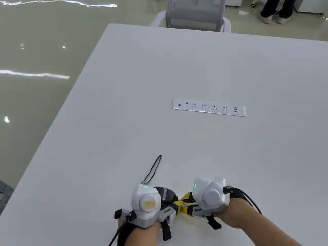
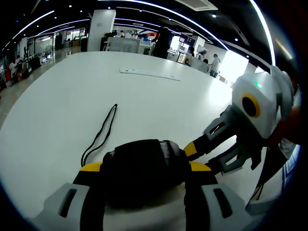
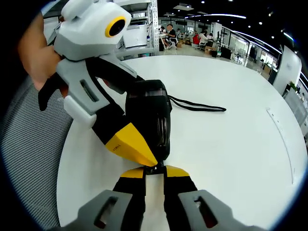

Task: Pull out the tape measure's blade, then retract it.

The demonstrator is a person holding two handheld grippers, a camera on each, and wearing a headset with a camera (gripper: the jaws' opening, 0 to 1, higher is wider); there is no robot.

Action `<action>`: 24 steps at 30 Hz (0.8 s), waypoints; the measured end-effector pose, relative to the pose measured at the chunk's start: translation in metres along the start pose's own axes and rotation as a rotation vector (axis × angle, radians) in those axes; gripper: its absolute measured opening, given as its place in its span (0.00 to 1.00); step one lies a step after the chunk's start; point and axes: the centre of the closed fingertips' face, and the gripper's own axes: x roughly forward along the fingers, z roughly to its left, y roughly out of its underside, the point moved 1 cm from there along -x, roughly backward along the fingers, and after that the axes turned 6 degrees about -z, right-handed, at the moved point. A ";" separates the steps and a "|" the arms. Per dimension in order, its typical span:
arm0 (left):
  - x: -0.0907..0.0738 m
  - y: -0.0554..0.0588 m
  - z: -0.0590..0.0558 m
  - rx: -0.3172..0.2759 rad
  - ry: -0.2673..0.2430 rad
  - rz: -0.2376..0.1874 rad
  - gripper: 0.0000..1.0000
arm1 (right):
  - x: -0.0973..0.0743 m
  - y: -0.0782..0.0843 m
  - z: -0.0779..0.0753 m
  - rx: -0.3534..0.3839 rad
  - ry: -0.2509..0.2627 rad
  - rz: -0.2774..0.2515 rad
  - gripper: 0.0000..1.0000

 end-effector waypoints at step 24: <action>-0.002 0.000 -0.001 -0.009 0.011 0.007 0.64 | 0.003 -0.004 0.000 -0.014 -0.012 -0.009 0.12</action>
